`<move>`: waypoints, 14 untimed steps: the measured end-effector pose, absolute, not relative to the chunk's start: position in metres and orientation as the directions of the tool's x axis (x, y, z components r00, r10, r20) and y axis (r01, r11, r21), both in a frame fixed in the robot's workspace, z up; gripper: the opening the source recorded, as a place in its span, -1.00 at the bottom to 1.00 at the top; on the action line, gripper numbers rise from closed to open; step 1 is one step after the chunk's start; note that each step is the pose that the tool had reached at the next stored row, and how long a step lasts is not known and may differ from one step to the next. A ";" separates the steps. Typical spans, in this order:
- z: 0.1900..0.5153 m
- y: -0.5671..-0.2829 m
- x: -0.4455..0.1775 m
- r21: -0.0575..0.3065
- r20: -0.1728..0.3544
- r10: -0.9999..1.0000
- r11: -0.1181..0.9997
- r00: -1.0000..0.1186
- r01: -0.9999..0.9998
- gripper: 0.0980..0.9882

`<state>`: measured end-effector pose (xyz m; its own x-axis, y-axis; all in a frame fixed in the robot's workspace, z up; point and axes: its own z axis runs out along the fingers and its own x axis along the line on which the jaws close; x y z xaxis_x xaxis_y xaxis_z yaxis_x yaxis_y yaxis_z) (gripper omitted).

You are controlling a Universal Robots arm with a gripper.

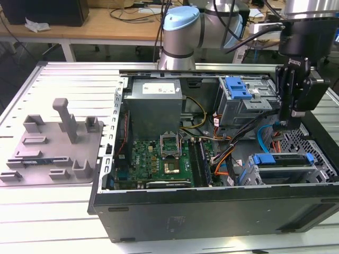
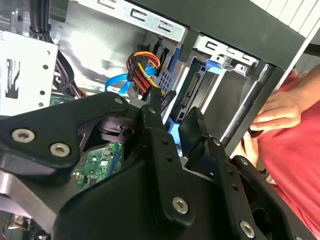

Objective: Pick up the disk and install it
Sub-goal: 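Insert the first disk wire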

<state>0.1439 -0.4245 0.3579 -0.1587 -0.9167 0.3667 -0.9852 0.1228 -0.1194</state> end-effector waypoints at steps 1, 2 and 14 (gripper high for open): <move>0.357 -0.424 0.143 -0.121 0.368 -0.915 0.127 -0.163 -0.984 -0.29; 0.356 -0.424 0.143 -0.124 0.370 -0.914 0.132 -0.169 -0.984 -0.29; 0.347 -0.420 0.143 -0.165 0.394 -0.886 0.192 -0.243 -0.967 -0.29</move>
